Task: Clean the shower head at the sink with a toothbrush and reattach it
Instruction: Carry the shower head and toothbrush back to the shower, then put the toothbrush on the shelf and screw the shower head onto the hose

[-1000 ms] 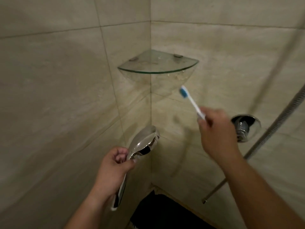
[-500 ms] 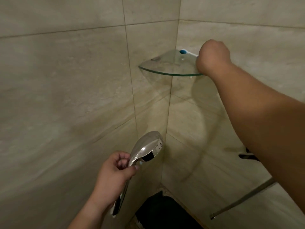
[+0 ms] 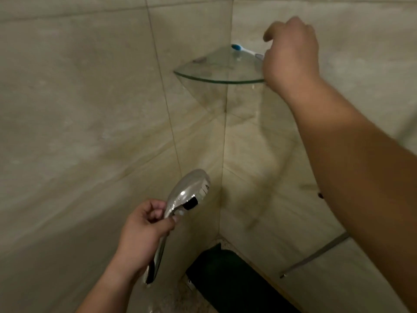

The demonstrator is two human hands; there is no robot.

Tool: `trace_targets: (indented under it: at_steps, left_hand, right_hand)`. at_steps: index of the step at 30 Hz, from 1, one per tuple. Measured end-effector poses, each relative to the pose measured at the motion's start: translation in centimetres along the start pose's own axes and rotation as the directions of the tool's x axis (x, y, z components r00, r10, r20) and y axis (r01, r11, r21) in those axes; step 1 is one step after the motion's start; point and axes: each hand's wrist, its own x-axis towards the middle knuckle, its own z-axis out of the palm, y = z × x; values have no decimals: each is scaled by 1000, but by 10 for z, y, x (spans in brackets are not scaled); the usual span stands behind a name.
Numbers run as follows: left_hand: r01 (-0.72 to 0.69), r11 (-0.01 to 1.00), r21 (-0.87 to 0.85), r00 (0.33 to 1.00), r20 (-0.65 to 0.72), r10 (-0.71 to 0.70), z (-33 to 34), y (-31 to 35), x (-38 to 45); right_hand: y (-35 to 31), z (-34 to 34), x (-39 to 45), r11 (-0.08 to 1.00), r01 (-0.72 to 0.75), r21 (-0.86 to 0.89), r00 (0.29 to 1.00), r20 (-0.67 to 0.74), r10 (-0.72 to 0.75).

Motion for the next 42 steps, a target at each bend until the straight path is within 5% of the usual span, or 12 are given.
trace_targets:
  at_steps: [4,7,9,13,25,30,37,42]
  left_hand:
    - [25,1000,13,1000,-15,-24,10,-1,-2]
    - [45,999,-19,999,-21,-46,23,-5,-5]
    - [66,997,-49,997,-44,-68,32,-7,-8]
    - [65,994,-86,994,-85,-72,52,-13,-15]
    - [-50,983,-177,969,-245,5,89,2,-42]
    - [-84,969,-232,962,-273,18,77,11,-41]
    - [-62,933,-355,972,-233,-24,54,22,-23]
    - [-59,911,-409,986,-169,-12,43,28,-12]
  right_hand:
    - [8,-8,-97,988,127,92,984,-140,-113]
    - [25,19,-181,970,243,29,962,120,-245]
    - [36,37,-232,948,317,4,861,418,-290]
    - [63,61,-315,920,391,44,519,815,-259]
    - [120,120,-392,659,736,-153,57,985,165]
    - [119,108,-394,767,621,-164,157,984,84]
    - [88,90,-368,928,312,-205,471,882,37]
    - [59,71,-343,980,-91,-176,584,788,195]
